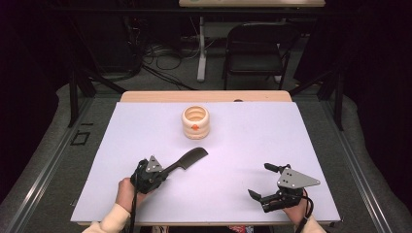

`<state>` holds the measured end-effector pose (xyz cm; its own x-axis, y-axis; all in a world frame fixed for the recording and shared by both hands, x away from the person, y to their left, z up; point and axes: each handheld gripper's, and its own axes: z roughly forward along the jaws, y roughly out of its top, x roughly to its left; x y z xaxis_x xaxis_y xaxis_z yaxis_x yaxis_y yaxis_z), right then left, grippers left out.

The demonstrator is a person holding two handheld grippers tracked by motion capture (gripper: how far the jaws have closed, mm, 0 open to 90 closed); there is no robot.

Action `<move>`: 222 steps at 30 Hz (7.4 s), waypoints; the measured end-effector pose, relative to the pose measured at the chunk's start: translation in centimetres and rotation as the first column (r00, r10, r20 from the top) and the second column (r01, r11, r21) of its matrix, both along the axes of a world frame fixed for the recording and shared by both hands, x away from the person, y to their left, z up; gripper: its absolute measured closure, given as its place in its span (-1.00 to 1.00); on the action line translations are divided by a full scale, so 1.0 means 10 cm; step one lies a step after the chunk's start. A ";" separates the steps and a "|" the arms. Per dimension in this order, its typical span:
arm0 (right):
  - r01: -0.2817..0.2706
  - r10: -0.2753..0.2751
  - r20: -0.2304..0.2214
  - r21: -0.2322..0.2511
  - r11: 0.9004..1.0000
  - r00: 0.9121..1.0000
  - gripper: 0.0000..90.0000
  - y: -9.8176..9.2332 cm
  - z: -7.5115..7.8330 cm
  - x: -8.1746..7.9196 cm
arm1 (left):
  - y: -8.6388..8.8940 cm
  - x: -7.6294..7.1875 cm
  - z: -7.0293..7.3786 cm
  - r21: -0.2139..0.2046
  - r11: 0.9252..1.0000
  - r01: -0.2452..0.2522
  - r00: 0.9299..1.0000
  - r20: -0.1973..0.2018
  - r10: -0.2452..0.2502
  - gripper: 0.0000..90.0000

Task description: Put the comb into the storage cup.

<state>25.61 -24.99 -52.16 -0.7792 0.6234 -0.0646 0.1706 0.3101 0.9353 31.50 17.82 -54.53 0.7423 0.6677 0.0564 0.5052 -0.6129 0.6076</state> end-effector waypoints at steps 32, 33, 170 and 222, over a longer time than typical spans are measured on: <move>-0.007 0.007 -0.002 0.001 1.000 1.000 -1.00 0.01 0.01 -0.01 | 0.04 0.10 -0.01 0.024 1.000 -0.014 1.000 0.017 0.013 1.00; -0.008 0.008 -0.004 0.001 1.000 1.000 -1.00 0.01 0.00 -0.01 | 0.05 0.10 -0.01 0.019 1.000 -0.014 1.000 0.015 0.014 1.00; 0.014 -0.014 -0.038 -0.026 1.000 0.999 -1.00 0.02 -0.02 0.04 | -0.32 0.58 0.43 0.256 0.936 0.241 0.965 -0.163 -0.204 0.60; 0.016 -0.017 -0.044 -0.025 1.000 0.999 -1.00 0.02 -0.03 0.05 | -0.02 0.52 0.61 0.142 0.985 0.099 0.994 -0.059 -0.091 0.61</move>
